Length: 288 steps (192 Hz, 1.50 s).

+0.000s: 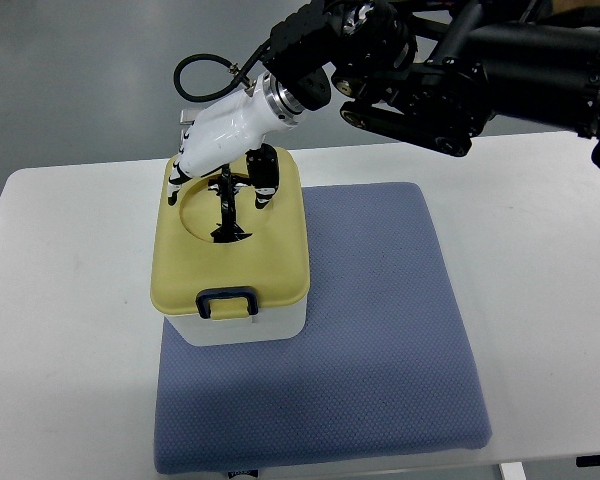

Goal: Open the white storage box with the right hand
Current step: 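Lower the right hand and close fingers around the black lid handle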

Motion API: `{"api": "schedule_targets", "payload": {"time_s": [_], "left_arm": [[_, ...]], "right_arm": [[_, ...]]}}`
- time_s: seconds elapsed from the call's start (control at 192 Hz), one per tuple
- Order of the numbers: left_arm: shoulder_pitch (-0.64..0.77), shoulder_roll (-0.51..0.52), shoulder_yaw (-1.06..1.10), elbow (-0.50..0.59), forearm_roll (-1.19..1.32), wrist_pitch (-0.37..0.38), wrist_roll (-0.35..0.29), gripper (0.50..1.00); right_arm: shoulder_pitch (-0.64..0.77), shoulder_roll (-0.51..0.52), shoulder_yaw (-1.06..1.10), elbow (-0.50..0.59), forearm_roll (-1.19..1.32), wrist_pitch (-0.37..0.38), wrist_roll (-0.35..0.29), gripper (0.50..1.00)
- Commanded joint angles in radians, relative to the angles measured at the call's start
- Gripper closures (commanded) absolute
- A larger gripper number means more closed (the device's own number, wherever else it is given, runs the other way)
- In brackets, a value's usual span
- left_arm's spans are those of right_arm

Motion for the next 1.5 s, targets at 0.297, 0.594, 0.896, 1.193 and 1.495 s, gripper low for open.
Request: {"api": "schedule_targets", "payload": {"time_s": [0.297,0.594,0.896,1.193,1.495], "left_arm": [[0.000,0.000,0.000,0.000,0.000,0.000,0.000,0.500],[0.000,0.000,0.000,0.001,0.000,0.000,-0.001,0.500],[0.000,0.000,0.000,0.001,0.000,0.002,-0.001,0.500],[0.000,0.000,0.000,0.001,0.000,0.002,0.000,0.500],[0.000,0.000,0.000,0.018,0.000,0.002,0.001,0.500]], "right_arm": [[0.000,0.000,-0.021,0.011,-0.035,-0.029,0.000,0.675],[0.003,0.000,-0.032,0.020,-0.036,-0.034,0.000,0.709],[0.007,0.000,-0.035,0.037,-0.048,-0.038,0.000,0.775],[0.007,0.000,-0.055,0.037,-0.053,-0.054,0.000,0.879],[0.007,0.000,-0.066,0.037,-0.054,-0.061,0.000,0.967]]}}
